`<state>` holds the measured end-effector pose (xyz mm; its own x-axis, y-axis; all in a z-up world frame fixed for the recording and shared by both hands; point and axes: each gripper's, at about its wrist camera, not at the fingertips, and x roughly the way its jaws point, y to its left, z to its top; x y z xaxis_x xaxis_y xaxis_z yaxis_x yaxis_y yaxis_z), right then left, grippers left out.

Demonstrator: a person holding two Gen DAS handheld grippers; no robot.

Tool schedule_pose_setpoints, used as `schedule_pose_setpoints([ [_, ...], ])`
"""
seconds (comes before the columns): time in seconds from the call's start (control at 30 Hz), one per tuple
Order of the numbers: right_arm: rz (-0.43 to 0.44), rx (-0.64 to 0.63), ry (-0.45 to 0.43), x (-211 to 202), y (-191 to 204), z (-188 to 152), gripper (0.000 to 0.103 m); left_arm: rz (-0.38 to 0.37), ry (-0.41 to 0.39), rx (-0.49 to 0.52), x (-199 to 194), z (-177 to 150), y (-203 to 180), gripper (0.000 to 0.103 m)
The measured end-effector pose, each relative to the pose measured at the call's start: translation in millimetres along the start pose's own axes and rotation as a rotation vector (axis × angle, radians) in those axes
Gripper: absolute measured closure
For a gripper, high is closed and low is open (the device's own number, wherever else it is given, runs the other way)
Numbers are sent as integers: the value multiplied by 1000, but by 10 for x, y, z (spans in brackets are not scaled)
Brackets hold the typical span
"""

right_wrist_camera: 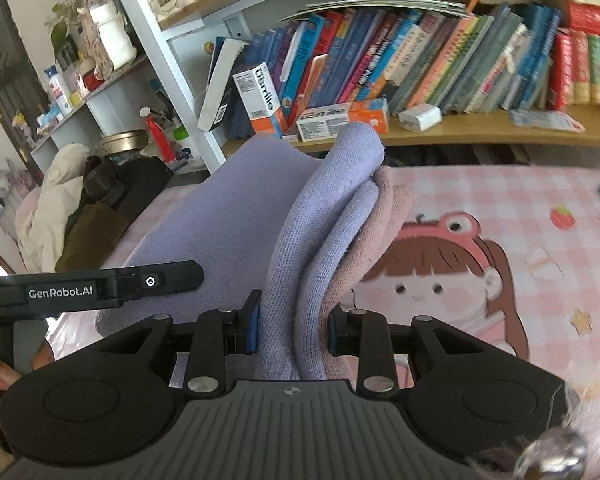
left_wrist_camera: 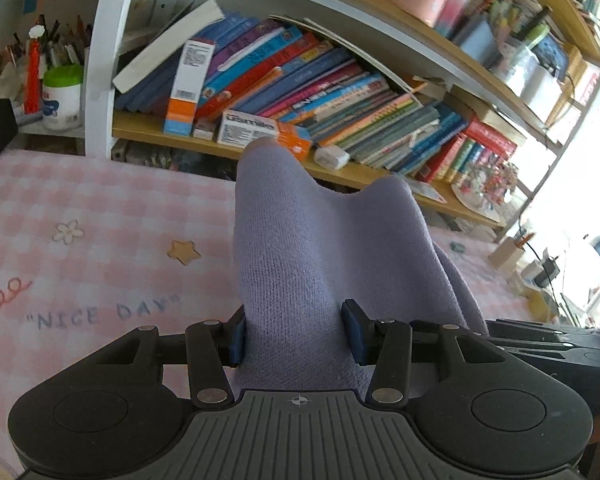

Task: Fold clothes
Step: 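Lift the sweater bundle with both grippers and carry it toward the bookshelf, then lower the sweater bundle onto the mat and open both grippers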

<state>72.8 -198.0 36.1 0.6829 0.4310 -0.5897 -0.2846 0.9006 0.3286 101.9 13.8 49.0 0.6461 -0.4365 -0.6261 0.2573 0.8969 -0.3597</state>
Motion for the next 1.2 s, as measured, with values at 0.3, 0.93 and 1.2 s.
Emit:
schedule_pose_setpoints([
  [0.3,10,-24,11,755,164,404,75,21,-18,-49,328,338,641,57],
  [0.93,37,-64,94,1895,166,761,75,61,-9,-176,874,533,1516,57],
  [1.2,23,-26,128,1988,75,717,61,84,13,-199,923,522,1589,51],
])
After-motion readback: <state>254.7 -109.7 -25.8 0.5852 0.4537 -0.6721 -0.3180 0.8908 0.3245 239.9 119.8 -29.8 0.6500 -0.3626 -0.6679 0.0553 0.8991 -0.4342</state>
